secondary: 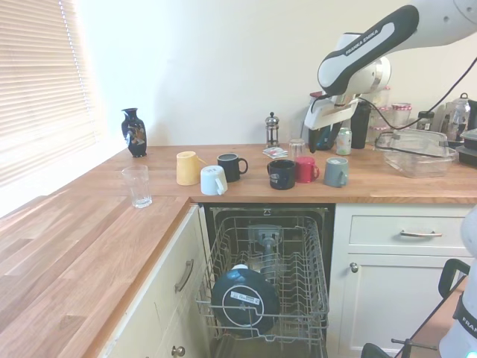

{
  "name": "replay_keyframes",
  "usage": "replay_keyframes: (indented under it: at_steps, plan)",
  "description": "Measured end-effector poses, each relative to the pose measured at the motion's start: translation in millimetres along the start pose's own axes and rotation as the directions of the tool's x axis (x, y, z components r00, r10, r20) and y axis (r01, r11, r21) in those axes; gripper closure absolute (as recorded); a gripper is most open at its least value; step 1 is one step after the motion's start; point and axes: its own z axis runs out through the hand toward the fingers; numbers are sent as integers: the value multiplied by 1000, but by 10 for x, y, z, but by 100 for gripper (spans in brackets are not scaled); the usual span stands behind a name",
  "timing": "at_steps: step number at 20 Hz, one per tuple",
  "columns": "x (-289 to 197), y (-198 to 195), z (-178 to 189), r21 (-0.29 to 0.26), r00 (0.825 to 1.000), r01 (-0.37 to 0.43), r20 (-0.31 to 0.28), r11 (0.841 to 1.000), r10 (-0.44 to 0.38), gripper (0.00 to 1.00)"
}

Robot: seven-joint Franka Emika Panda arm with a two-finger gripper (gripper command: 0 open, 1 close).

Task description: Unload a mug from dishwasher

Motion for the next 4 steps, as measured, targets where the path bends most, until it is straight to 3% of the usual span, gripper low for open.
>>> replay_keyframes:
  at_steps: [4]
  plan:
    - [-616, -133, -158, 9, 997, 73, -8, 997, -73, 0]
